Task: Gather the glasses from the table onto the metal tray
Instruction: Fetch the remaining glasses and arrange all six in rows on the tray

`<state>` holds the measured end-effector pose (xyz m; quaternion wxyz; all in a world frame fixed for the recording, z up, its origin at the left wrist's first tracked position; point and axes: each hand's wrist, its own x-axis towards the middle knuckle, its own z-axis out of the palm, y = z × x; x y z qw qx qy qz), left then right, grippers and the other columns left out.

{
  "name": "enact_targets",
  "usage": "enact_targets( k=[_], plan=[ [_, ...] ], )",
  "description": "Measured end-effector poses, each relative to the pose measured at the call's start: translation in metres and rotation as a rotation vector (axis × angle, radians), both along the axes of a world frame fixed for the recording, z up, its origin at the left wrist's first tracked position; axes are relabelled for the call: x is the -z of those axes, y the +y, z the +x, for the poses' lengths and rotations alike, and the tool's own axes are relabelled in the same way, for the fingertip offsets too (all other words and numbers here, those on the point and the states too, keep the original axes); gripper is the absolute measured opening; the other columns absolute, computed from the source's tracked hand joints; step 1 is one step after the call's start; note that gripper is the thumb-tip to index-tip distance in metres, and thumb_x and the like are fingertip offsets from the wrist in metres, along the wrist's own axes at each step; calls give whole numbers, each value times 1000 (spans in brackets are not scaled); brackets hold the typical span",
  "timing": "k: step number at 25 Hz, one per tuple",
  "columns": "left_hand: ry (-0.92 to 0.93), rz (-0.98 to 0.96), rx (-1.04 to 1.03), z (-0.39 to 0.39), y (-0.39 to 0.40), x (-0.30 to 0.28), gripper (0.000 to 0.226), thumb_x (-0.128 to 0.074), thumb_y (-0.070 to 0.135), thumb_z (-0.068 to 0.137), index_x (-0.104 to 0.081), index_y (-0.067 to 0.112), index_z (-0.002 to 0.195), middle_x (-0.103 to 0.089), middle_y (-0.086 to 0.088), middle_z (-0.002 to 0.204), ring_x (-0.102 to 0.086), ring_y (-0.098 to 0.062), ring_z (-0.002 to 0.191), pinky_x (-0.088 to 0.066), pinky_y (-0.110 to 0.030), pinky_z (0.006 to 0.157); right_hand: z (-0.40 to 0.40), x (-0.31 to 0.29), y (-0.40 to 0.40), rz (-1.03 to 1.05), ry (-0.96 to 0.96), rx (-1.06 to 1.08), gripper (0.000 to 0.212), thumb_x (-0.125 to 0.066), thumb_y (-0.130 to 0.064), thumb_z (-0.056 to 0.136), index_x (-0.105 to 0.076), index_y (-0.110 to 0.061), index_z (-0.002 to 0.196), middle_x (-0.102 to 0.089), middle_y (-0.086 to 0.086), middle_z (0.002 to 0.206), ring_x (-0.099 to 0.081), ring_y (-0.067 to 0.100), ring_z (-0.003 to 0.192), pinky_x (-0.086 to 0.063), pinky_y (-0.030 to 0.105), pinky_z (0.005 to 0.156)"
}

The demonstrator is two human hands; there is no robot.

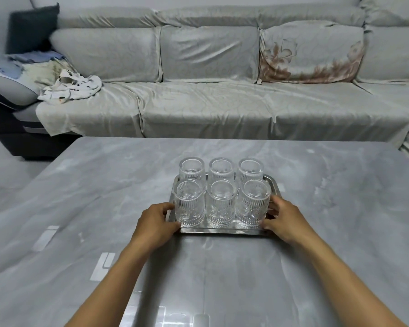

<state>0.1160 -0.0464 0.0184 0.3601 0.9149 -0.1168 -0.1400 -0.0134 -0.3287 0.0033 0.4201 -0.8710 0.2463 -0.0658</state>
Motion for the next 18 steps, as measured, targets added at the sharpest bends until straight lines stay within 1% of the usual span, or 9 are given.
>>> enact_targets(
  k=[3,6,8,9,10,12,13,16,18],
  plan=[
    [22,35,-4,24,9,-1,50,-69,9,76,-61,17,124,-68,0,99,-66,-24,92,-52,-35,89,2,-6,-27,-126,5,0,73,-70,3,66,-51,-14,134,-64,7,130,-60,23,118,-47,36,98],
    [26,-30,-34,38,16,9,46,-65,6,82,-59,12,128,-68,-3,98,-63,-24,93,-47,-31,88,12,-7,-48,-156,169,-107,87,-72,-2,68,-37,-16,146,-51,4,144,-50,23,128,-41,29,98],
    [50,-115,15,36,13,14,40,-62,-1,82,-66,13,119,-69,-2,90,-63,-18,82,-47,-28,79,19,-5,-48,-69,210,-170,97,-74,-5,67,-28,-24,150,-43,-1,151,-44,21,133,-39,35,105],
    [51,-147,52,36,10,15,41,-57,-6,80,-72,17,110,-70,0,83,-61,-13,72,-47,-25,74,23,-5,-45,-49,199,-189,98,-73,-4,66,-28,-28,150,-44,-1,150,-46,21,131,-41,38,104],
    [43,-172,81,37,8,16,46,-52,-10,77,-76,21,100,-70,1,76,-58,-10,65,-47,-22,69,27,-4,-43,-48,183,-194,98,-72,-3,64,-30,-32,148,-47,-1,146,-50,21,125,-45,38,98],
    [26,-204,83,40,4,16,50,-45,-13,71,-77,22,88,-71,-3,71,-56,-10,60,-47,-21,65,31,-2,-40,-68,154,-177,96,-70,-1,62,-35,-37,144,-55,1,135,-55,21,111,-48,29,80],
    [15,-211,80,40,4,17,50,-45,-12,70,-77,21,88,-72,-6,73,-56,-11,61,-47,-23,66,31,-1,-38,-71,141,-167,96,-69,0,61,-36,-38,143,-56,1,132,-55,21,108,-46,26,74],
    [-11,-197,87,37,3,18,44,-45,-3,67,-76,17,89,-72,-12,78,-56,-17,64,-46,-29,68,30,1,-33,-71,97,-167,94,-67,2,61,-39,-38,141,-57,1,131,-55,20,108,-42,20,69],
    [-10,-197,84,37,3,20,44,-43,-2,64,-75,14,90,-71,-15,80,-57,-21,66,-46,-30,68,31,2,-32,-67,92,-184,92,-66,3,63,-39,-40,140,-56,2,129,-57,17,97,-41,14,61]
  ],
)
